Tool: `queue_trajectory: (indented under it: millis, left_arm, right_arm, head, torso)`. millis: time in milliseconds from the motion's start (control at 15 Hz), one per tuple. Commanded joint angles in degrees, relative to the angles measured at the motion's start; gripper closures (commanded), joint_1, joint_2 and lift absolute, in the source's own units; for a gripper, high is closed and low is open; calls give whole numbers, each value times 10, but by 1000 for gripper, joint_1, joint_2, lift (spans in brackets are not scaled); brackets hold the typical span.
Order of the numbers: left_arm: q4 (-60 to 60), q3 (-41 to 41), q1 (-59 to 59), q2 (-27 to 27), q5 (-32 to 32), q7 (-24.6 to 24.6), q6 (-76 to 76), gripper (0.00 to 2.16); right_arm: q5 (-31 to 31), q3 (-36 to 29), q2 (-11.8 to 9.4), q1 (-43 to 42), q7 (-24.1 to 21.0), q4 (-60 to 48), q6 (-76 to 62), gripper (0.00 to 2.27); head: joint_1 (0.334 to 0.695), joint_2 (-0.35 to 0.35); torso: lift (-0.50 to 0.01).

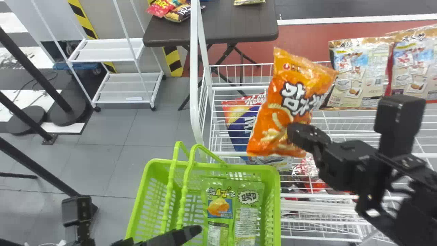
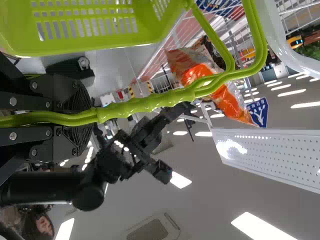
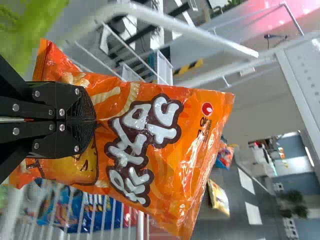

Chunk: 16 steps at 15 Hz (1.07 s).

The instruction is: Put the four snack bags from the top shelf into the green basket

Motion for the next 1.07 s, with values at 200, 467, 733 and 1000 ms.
queue_trajectory:
  millis: [200, 467, 733, 1000]
  left_arm:
    - [6, -1, -4, 0, -2, 2, 0, 2148]
    - [10, -1, -6, 0, -2, 2, 0, 2148]
    - [10, -3, -9, -2, -2, 1, 0, 2148]
    - [10, -3, -6, -2, -2, -1, 2, 2148]
  right_arm:
    - [-78, 18, -12, 55, 9, -81, 122, 2250]
    - [-89, 55, -24, 60, 10, -65, 173, 2250]
    - [-79, 129, -31, 21, 7, 29, 173, 2246]
    - [-49, 217, -29, -63, -14, 177, 84, 2246]
  head:
    - [695, 260]
    - [695, 341]
    - [695, 350]
    - [695, 350]
  torso:
    - [-1]
    - [-1]
    - [-1]
    - [-1]
